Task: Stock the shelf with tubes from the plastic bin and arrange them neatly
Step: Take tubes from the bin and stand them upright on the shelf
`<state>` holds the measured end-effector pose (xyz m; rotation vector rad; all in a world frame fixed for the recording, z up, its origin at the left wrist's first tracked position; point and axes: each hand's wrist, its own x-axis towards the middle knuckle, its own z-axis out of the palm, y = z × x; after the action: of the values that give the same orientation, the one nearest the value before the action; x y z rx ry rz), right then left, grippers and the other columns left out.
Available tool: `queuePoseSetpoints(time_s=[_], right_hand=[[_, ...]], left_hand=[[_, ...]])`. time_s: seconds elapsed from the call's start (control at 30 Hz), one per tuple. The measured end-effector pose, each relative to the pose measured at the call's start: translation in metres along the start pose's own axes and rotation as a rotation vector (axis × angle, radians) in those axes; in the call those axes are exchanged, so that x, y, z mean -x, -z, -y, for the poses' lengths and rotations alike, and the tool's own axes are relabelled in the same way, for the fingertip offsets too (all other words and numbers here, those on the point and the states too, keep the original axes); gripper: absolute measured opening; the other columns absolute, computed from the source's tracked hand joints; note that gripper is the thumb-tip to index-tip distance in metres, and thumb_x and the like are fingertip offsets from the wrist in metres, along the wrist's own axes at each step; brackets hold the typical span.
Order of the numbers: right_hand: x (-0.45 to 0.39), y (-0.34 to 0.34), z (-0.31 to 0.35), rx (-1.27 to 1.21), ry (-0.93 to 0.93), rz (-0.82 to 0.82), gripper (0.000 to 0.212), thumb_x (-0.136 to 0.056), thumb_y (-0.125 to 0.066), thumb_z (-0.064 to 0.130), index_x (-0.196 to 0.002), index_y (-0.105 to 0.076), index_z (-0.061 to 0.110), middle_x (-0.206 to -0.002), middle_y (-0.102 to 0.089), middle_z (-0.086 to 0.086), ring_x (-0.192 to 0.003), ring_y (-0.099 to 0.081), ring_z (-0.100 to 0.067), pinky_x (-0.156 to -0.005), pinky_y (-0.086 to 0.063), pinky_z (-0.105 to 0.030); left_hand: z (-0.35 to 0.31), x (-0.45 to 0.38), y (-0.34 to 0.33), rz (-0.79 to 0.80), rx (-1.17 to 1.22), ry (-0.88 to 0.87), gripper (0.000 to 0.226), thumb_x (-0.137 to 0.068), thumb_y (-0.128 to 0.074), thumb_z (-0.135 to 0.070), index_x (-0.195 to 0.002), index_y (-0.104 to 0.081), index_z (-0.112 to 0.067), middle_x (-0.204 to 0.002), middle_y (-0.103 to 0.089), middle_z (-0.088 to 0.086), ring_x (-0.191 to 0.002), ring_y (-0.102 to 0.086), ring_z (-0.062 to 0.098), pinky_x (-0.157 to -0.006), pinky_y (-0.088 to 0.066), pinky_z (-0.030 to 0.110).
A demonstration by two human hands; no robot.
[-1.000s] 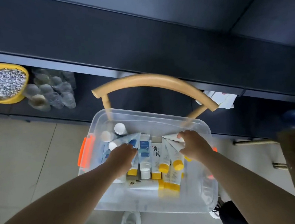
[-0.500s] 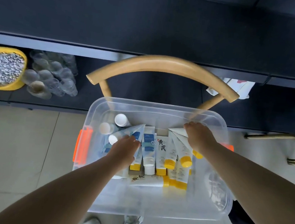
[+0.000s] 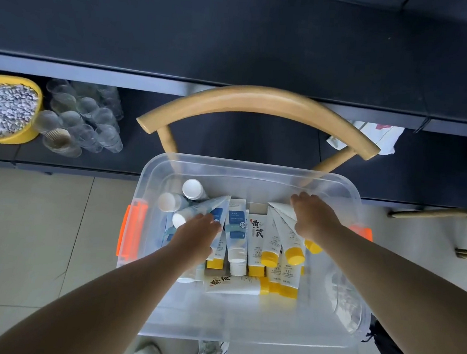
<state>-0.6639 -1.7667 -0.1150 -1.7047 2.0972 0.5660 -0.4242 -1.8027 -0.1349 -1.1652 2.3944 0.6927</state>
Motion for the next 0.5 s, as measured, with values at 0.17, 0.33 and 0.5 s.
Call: queuePoseSetpoints(time_s=[0.17,0.33,0.5], right_hand=[[-0.010,-0.006,0.002,-0.046,-0.019,-0.006,0.035,-0.088,-0.060,0.024,-0.118,-0.046,0.012,-0.107,-0.059,-0.006,-0.096,-0.057,-0.023,-0.075,-0.047,-0.029],[-0.017,-0.015,0.006,-0.060,-0.012,-0.034,0.037,-0.090,-0.059,0.017,-0.123,-0.044,0.010,-0.101,-0.062,-0.007,-0.089,-0.062,-0.024,-0.067,-0.042,-0.025],[-0.013,-0.017,-0.001,-0.136,-0.015,-0.033,0.036,-0.087,-0.061,0.015,-0.118,-0.045,0.009,-0.103,-0.061,-0.009,-0.090,-0.061,-0.025,-0.070,-0.045,-0.027]], left_hand=[[-0.001,-0.008,-0.005,-0.012,0.010,0.003,0.046,-0.086,-0.063,-0.016,-0.130,-0.049,-0.015,-0.126,-0.050,0.003,-0.116,-0.046,0.019,-0.090,-0.048,0.030],[-0.003,-0.015,-0.013,-0.013,0.008,0.008,0.051,-0.085,-0.065,-0.016,-0.133,-0.048,-0.017,-0.128,-0.051,0.003,-0.121,-0.046,0.022,-0.094,-0.048,0.033],[-0.004,-0.019,-0.013,-0.001,0.020,0.006,0.048,-0.085,-0.064,-0.017,-0.131,-0.048,-0.017,-0.126,-0.051,0.003,-0.119,-0.047,0.022,-0.095,-0.047,0.033]])
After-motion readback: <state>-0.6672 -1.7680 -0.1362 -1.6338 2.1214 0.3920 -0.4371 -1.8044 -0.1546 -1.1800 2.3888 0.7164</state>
